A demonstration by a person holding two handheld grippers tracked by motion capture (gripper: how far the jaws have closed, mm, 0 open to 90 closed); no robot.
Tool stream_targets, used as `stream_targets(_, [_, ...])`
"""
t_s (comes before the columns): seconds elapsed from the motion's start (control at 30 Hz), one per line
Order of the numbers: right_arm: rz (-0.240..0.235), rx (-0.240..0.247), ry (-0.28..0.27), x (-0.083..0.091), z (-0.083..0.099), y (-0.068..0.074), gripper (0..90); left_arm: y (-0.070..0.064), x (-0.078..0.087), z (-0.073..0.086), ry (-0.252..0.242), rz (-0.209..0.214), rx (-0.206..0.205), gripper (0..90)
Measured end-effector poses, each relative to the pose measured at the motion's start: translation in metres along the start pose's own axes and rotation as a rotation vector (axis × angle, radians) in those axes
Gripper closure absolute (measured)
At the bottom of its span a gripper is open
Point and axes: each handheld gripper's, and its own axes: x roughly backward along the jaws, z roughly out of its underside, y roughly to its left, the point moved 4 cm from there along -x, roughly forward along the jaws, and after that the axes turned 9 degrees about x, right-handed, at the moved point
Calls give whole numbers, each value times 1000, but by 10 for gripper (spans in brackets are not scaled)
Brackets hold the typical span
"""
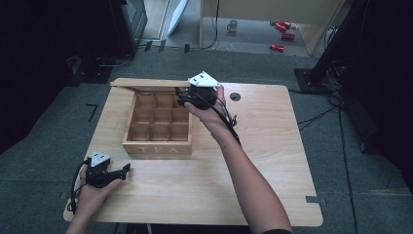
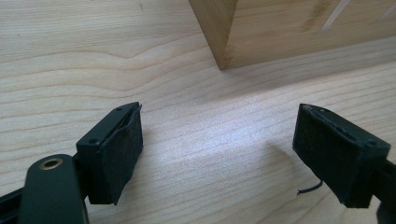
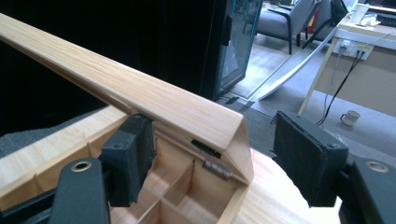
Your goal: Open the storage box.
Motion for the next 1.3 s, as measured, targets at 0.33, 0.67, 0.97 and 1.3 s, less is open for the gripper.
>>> stream_targets(0.33, [-47,-28,-30,-26,-9,-14,364,1,0,0,-3,16,14,167])
stream_targets(0.67, [-75,-68,-45,-44,-11,-27,419,2,-1,-2,-5,33,17,168])
stream_targets(0.97, [-81,-85,-54,-56,-18,-42,464,2,-1,-2,-5,33,14,170])
stream_targets(1.3, [-51,-131,-35,-66,-24,-52,508,1,-2,-2,-5,31,12,171])
